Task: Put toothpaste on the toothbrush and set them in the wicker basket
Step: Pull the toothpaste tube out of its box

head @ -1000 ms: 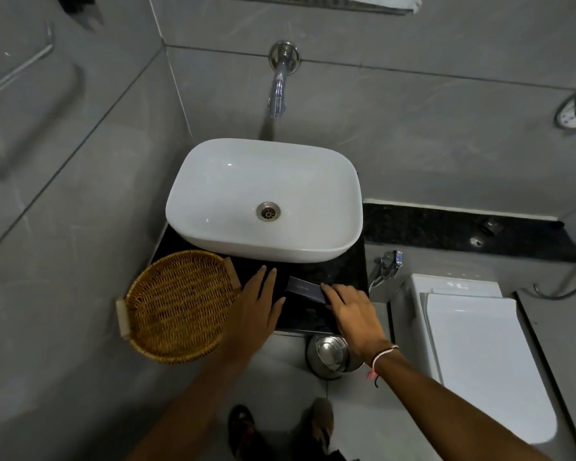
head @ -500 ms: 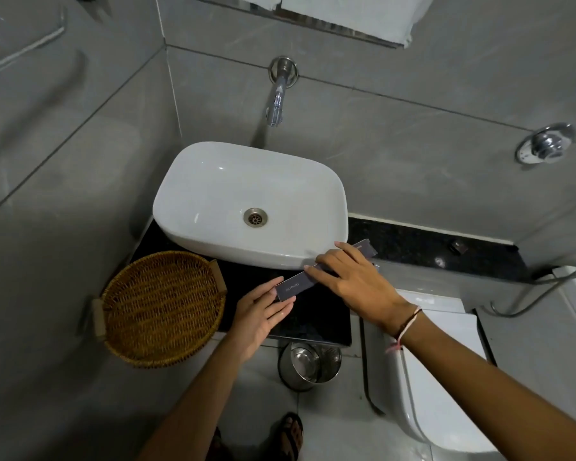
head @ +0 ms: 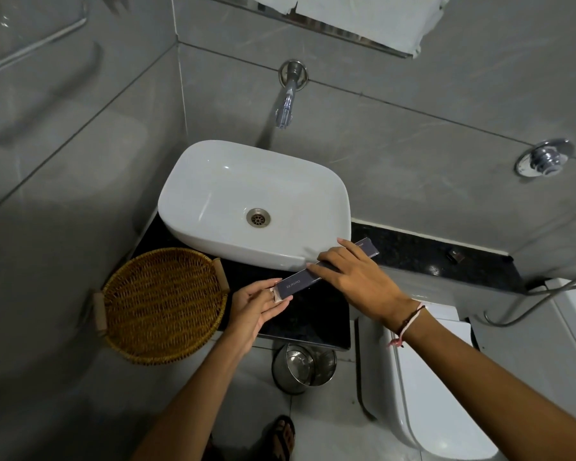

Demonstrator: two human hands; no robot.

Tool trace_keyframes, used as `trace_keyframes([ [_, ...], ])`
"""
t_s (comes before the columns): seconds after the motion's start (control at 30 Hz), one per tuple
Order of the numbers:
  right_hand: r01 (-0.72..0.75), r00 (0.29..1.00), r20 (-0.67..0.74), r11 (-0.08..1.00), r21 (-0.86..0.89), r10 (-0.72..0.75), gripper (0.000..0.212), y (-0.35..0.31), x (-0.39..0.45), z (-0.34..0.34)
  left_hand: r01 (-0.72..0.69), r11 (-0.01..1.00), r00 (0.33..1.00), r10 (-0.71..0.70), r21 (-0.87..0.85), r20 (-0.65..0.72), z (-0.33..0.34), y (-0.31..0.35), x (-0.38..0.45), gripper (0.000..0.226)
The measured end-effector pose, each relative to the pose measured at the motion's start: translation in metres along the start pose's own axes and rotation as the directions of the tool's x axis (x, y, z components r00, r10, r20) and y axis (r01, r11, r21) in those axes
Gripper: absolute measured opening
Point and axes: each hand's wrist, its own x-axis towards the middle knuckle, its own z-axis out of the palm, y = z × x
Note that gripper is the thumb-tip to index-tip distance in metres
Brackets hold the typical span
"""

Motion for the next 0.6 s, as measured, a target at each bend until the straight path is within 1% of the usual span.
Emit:
trace_keyframes([
  [0.07, -0.009, 1.000, 0.000, 1.000, 0.016, 0.009, 0.058, 0.000, -0.001, 0.001, 0.019, 1.000, 0.998, -0.020, -0.009, -0.056, -0.001, 0.002, 0.001, 0.029],
  [0.13, -0.010, 1.000, -0.005, 1.000, 0.023, 0.010, 0.058, -0.001, -0.002, 0.003, 0.072, 0.996, 0.994, -0.075, -0.048, -0.077, -0.003, 0.005, 0.002, 0.028],
  [0.3, -0.017, 1.000, -0.019, 1.000, 0.020, 0.017, 0.061, -0.002, -0.004, 0.005, 0.163, 0.968, 0.983, -0.177, -0.190, -0.057, -0.008, 0.005, -0.001, 0.026],
  [0.43, -0.008, 0.999, -0.040, 1.000, 0.011, 0.008, 0.062, -0.004, -0.003, 0.002, 0.219, 0.943, 0.973, -0.231, -0.252, -0.019, -0.011, 0.001, 0.000, 0.025],
  [0.5, 0.000, 0.999, -0.048, 1.000, -0.011, -0.001, 0.060, -0.004, -0.002, -0.001, 0.235, 0.932, 0.969, -0.246, -0.275, -0.002, -0.010, -0.001, 0.001, 0.033],
  [0.57, 0.002, 0.999, -0.053, 1.000, -0.027, -0.003, 0.058, -0.004, -0.001, -0.005, 0.241, 0.922, 0.967, -0.254, -0.303, -0.006, -0.011, -0.003, 0.002, 0.047],
  [0.6, 0.001, 0.999, -0.050, 1.000, -0.029, -0.003, 0.058, -0.004, -0.001, -0.008, 0.243, 0.916, 0.966, -0.260, -0.319, -0.010, -0.012, -0.004, 0.003, 0.050],
])
